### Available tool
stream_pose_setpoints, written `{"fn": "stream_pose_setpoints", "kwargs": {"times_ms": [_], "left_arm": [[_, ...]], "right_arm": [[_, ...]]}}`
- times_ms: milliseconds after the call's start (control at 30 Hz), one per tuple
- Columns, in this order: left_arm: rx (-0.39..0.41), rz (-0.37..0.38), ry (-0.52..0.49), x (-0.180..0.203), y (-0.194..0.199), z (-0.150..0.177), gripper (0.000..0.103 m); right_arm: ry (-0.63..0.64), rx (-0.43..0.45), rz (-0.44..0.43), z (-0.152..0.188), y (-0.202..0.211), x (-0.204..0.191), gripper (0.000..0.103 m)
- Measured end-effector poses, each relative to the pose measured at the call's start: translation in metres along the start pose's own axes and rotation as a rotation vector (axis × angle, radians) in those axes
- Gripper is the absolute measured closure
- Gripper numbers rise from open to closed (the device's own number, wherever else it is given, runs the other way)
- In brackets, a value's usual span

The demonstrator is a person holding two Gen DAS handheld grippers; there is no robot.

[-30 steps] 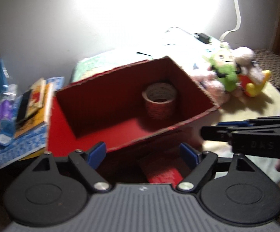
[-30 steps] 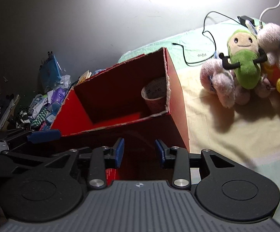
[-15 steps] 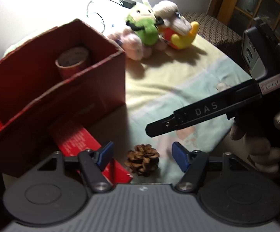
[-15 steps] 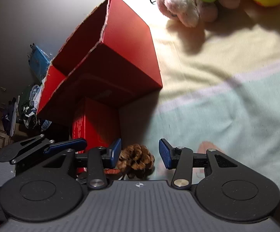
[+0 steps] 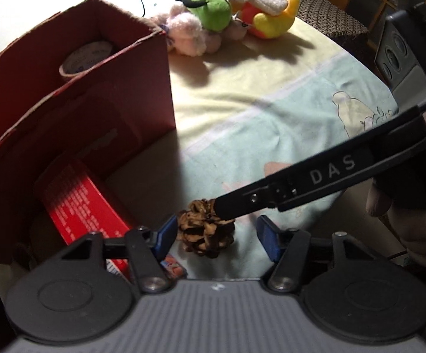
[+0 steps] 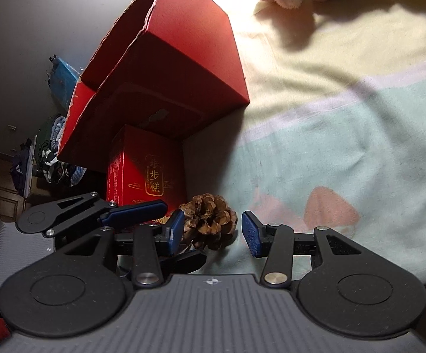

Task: Organize objects
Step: 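Grasp the pine cone with the right tool and lift it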

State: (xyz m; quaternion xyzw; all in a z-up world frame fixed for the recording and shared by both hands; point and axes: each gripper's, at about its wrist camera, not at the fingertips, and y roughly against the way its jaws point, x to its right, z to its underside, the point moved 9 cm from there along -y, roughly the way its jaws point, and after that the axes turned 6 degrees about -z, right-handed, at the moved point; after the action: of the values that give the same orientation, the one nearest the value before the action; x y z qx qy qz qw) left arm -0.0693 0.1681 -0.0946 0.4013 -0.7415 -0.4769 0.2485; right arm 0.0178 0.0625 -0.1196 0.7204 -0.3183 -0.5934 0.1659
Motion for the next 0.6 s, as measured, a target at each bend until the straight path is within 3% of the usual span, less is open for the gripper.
{"fn": "stream_pose_setpoints", "kwargs": {"times_ms": [300, 600], "left_arm": [[-0.004, -0.057, -0.061, 0.008, -0.004, 0.002, 0.04], [0.006, -0.048, -0.052, 0.005, -0.003, 0.003, 0.037]], "right_arm": [[0.002, -0.048, -0.015, 0.007, -0.018, 0.0, 0.054], [-0.008, 0.016, -0.01, 0.002, 0.003, 0.01, 0.059]]}}
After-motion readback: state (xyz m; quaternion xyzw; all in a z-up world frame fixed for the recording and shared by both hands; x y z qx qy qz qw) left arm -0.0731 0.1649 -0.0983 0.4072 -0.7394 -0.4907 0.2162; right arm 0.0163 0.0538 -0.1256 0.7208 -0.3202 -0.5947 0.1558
